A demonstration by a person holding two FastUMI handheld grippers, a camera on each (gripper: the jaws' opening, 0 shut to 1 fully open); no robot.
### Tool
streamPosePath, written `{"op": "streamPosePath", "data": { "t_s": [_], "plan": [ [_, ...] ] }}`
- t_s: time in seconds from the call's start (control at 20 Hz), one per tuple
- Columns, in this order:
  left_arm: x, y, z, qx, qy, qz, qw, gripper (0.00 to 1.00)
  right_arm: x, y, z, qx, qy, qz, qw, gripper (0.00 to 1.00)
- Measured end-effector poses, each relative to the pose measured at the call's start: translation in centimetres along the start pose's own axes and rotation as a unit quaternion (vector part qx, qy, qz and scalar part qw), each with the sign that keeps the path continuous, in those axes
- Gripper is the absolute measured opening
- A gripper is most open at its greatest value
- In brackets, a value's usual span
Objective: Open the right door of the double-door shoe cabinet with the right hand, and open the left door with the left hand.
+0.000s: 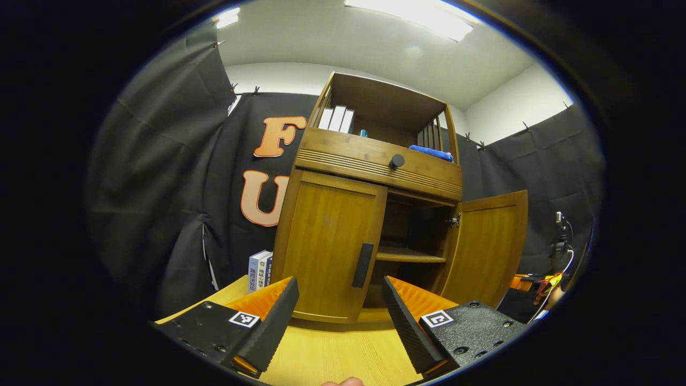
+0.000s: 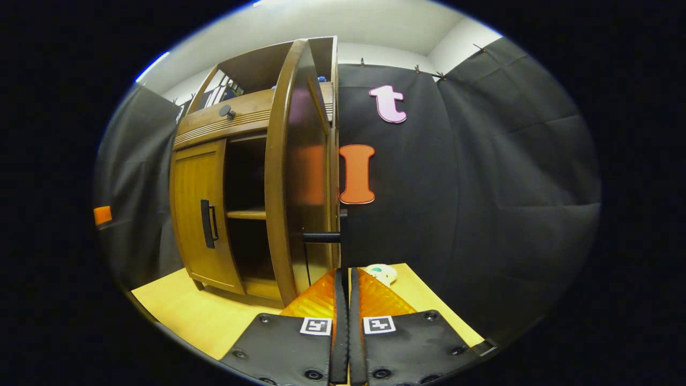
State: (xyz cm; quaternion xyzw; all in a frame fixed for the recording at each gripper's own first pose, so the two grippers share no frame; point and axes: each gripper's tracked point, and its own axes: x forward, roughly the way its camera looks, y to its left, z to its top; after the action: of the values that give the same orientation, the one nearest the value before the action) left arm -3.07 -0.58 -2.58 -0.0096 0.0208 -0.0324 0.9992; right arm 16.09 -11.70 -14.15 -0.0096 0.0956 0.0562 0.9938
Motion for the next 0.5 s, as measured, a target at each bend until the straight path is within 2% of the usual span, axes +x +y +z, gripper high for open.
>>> {"op": "streamPosePath", "data": {
  "t_s": [0.05,0.25,0.3,0.5],
  "plan": [
    [-0.1,0.1,-0.1,0.001,0.002,0.001,1.000,0.95,0.2,-0.6,0.1,0.005,0.000,0.006,1.000,0.12],
    [0.1,0.7,0.0,0.012,0.000,0.010,1.000,0.95,0.5,-2.4,0.1,0.005,0.008,0.028,1.000,0.05],
    [0.2,1.0,0.0,0.015,0.000,0.015,1.000,0.94,0.6,-2.4,0.2,0.006,0.005,0.031,1.000,0.08],
    [0.6,2.0,-0.4,0.014,0.005,0.030,0.999,0.95,0.7,-2.7,0.1,0.002,-0.005,0.040,0.999,0.08]
  ]
}}
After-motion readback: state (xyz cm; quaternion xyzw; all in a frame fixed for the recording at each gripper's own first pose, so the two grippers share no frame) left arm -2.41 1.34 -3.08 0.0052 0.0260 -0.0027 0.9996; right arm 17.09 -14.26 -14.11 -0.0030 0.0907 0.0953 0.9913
